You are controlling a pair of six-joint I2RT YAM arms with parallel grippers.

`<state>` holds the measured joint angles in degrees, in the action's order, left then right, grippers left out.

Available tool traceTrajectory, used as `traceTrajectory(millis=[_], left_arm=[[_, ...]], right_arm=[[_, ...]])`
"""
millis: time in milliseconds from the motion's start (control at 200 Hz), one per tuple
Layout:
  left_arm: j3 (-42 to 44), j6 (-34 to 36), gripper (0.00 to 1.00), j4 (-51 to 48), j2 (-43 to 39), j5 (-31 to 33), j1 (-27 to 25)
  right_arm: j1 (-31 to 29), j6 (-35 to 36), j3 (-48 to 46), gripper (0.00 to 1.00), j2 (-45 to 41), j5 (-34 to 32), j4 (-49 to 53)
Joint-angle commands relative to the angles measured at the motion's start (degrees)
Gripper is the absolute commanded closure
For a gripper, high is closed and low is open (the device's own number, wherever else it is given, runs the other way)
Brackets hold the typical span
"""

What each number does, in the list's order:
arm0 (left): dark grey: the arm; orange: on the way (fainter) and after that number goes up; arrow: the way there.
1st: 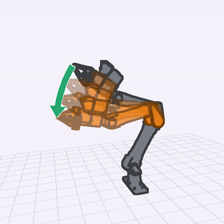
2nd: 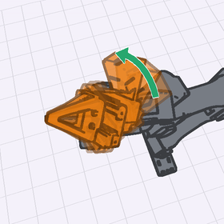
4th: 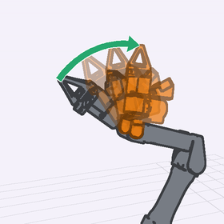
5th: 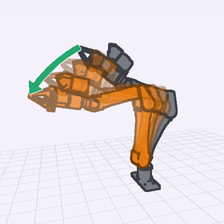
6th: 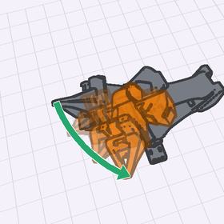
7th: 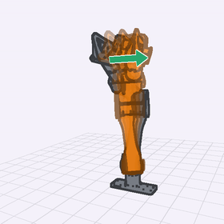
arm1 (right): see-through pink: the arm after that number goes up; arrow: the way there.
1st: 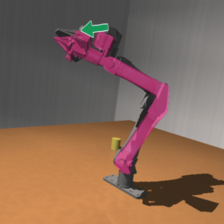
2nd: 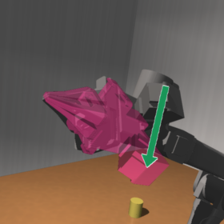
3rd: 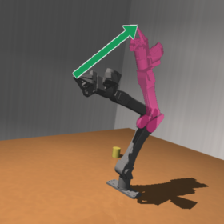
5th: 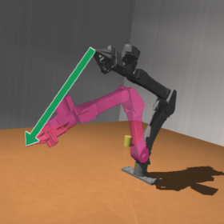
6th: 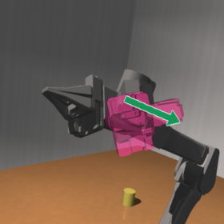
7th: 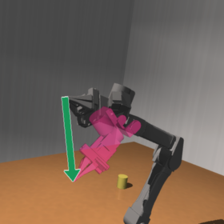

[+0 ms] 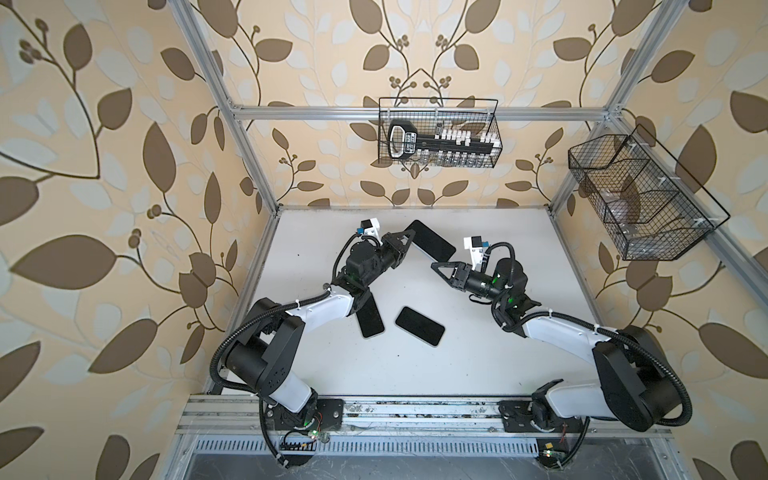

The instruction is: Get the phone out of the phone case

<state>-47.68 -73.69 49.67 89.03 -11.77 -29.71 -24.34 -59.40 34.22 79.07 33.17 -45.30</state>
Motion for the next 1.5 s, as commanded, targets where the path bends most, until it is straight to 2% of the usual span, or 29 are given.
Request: traceTrajectory(millis=[0,315,440,1115,1255,1335,1495], left_arm=[[-0.31,0.21,1.00,5.22,-0.97,-0.14,-0.85],[-0.33,-0.31,1.00,4.89,-1.06,-0.36,-0.82],[-0.22,-0.31,1.00,4.94,-1.06,-0.44,-0.82],[0.13,0.04,1.00,4.33,-0.70,-0.80,-0.97],[-0.13,-0.31,1.00,4.19,-0.60,-0.89,-1.10],[-0.22,-0.78,1.00,4.11,-0.70,-0.89,-1.13],[-0.05,-2.53,1.00,3.78,-1.33,-0.73,-1.26]], right_arm=[[-0.18,0.93,-0.38,0.83,-0.22,-1.20,-2.10],[0.44,1.35,-0.29,0.85,-0.30,-0.40,-2.76],[1.12,0.19,-0.38,0.81,-0.41,0.03,-3.73],[2.32,-4.22,-0.20,0.81,1.32,2.11,-9.98],[2.31,-4.31,-0.03,0.86,1.82,2.44,-10.25],[2.37,-3.95,0.04,0.98,2.10,2.66,-10.34],[2.65,-2.45,0.02,0.97,2.49,3.31,-10.04]])
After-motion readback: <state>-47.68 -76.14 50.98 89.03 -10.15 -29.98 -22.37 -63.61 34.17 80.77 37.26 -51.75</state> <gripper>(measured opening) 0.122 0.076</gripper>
